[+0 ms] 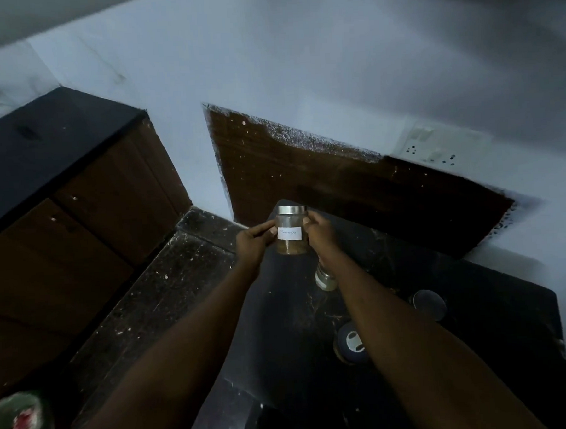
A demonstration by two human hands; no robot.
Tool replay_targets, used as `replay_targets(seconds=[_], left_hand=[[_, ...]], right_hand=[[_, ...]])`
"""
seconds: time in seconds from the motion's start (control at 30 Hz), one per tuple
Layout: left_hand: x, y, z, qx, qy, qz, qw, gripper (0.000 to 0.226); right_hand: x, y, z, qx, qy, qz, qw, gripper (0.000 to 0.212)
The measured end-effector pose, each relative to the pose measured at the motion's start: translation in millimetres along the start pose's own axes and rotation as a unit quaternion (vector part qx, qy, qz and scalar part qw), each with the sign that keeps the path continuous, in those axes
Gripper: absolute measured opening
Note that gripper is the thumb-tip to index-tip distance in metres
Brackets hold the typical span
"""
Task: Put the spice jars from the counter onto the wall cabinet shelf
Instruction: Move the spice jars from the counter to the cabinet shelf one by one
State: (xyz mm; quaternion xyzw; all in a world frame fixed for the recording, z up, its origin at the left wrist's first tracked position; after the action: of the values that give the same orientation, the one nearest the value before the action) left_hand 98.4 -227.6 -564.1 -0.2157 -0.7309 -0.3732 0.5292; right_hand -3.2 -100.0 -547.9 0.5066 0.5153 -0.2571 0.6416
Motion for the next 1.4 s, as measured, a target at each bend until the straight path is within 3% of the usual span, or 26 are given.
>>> replay_targets(seconds=[0.17,0.3,0.5,0.83,1.03,1.27,1.4], left_hand=[[67.4,16.0,1.9,0.022,0.052,0.103,0.993,0.034],[130.5,29.2,15.2,-0.006,0.11,0.171,0.979,0.037],[239.9,59.1,22.2,0.02,0.092,0.278,0.956,0.034],[384.4,112.6,41.3,0.012,0.161,0.409,0.898,0.031],[461.3,124.3,123.1,-0.029,0.112,0.433,0.894,0.035],[495.6,110.3,234.3,-0.066,0.019,0.336,0.939,0.029],[501.8,110.7,281.0,-0.074,-0.015,0.332,0.94,0.028]], right_hand=[[-64.0,18.0,-17.4,0.035,-0.017,-0.109,0.993,0.032],[-124.8,42.7,-39.2,0.049,-0.057,-0.181,0.981,0.031],[-224.4,80.2,-66.9,0.044,-0.043,-0.287,0.956,0.031],[-365.6,152.7,-123.5,0.034,-0.016,-0.472,0.881,0.026],[-416.1,156.2,-209.9,0.133,-0.016,-0.47,0.872,0.034],[-427.0,134.2,-308.2,0.207,0.038,-0.362,0.908,0.037],[-415.0,123.4,-350.5,0.199,0.053,-0.338,0.918,0.063]])
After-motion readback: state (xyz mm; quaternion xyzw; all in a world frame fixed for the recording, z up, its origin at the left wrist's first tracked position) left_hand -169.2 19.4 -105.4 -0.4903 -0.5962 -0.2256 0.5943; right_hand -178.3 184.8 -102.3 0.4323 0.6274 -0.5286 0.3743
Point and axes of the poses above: each hand's wrist, its own y-axis away from the middle knuckle, its own z-axis out of the palm, x = y × z, the point moved 4 cm from there along -y, towards the middle knuckle, and after that the axes turned 10 degrees about -y, right-handed, at the moved point
